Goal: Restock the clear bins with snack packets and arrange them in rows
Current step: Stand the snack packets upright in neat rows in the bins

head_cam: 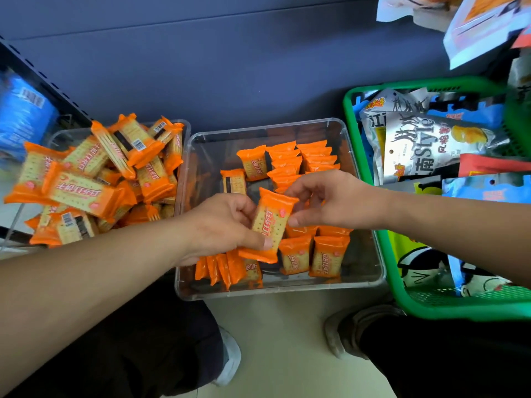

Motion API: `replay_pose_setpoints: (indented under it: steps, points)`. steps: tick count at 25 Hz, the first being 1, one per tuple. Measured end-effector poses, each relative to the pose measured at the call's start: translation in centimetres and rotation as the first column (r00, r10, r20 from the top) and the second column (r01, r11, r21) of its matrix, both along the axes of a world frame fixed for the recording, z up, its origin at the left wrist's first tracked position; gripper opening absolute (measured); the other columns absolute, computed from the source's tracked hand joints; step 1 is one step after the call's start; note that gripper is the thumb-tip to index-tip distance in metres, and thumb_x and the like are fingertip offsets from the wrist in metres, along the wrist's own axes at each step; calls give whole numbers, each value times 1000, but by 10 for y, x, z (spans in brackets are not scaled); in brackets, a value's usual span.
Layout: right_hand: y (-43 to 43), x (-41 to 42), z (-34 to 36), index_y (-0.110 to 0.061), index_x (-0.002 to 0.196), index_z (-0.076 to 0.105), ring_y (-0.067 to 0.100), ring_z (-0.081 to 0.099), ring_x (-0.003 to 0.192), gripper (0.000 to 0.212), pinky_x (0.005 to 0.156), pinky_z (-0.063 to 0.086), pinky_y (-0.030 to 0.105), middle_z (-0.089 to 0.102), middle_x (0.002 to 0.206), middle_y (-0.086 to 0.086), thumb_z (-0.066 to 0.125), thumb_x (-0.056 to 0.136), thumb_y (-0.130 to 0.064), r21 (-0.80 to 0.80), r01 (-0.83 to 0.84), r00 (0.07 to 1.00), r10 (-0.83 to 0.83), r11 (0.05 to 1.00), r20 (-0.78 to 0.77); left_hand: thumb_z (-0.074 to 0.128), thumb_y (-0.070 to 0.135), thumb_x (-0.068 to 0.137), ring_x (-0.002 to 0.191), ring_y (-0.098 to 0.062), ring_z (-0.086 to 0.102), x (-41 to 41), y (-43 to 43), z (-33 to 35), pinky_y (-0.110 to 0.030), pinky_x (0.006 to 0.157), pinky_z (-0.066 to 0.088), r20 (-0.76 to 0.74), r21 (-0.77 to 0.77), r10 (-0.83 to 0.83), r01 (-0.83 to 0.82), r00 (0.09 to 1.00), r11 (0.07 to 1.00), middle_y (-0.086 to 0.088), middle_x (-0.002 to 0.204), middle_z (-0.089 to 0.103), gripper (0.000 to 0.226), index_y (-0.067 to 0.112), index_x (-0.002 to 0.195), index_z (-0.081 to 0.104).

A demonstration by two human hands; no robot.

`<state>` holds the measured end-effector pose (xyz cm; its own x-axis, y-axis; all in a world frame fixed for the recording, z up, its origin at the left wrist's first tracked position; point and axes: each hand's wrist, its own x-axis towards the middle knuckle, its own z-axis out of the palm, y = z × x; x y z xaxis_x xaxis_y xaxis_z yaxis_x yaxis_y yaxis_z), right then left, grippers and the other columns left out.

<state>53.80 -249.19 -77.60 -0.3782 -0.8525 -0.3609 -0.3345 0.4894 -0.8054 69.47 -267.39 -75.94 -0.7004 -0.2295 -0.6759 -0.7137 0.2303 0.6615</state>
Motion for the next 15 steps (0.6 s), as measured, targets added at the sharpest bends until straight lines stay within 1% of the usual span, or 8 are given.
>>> replay_pose_setpoints:
  steps: [4,7,10,11,12,13,14,15]
  points:
    - [-1,-1,10,-19,106,72,20,74,78,23,65,58,37,79,92,7,84,86,-17,-63,74,960,-54,995,275,95,11,72,100,-14,77,-3,15,-11,-44,100,58,-114,45,-18,24,993,999,3,102,81,45,20,112,75]
    - [2,-1,8,-11,107,73,21,74,73,22,69,61,38,78,85,10,83,87,-13,-62,16,974,-1,998,227,97,16,71,95,-14,77,-5,22,-22,-43,94,60,-180,-8,-83,83,980,997,3,97,81,40,19,104,75]
    - [6,3,0,-12,103,73,28,76,77,22,76,63,39,79,87,9,86,85,-14,-3,-25,991,25,1000,132,95,16,74,76,-10,73,-5,21,-32,-40,76,60,-218,-99,-114,94,969,991,1,86,78,31,22,94,72]
    - [7,5,-2,-13,102,73,27,75,79,23,77,63,40,79,88,6,87,84,-19,24,-60,994,58,998,89,94,17,75,75,-13,73,-4,20,-36,-43,74,60,-223,-131,-145,118,964,984,-1,85,78,29,22,91,71]
    - [8,5,-5,-16,101,73,21,73,82,26,80,61,39,77,90,1,87,83,-28,63,-147,988,149,987,-33,94,20,74,77,-18,74,-3,21,-40,-47,75,61,-216,-158,-193,160,957,974,-2,85,77,28,22,90,70]
    - [9,1,-5,-21,101,72,16,68,87,32,83,58,38,74,93,-6,86,82,-42,133,-268,921,294,954,-256,93,24,73,79,-22,75,0,23,-45,-51,78,62,-194,-176,-234,201,953,964,-2,85,78,27,21,88,71]
    - [10,-3,-5,-28,101,70,12,62,94,38,88,52,36,69,97,-12,82,79,-57,239,-364,766,436,900,-473,92,29,72,80,-22,76,3,26,-50,-52,80,62,-164,-186,-260,229,952,956,-1,85,78,25,22,88,72]
    - [11,-6,-4,-33,102,68,10,55,99,44,92,46,36,65,99,-16,77,77,-68,334,-412,595,528,848,-606,91,34,74,79,-19,75,5,29,-53,-50,80,62,-136,-196,-274,246,952,949,2,85,78,23,23,86,74]
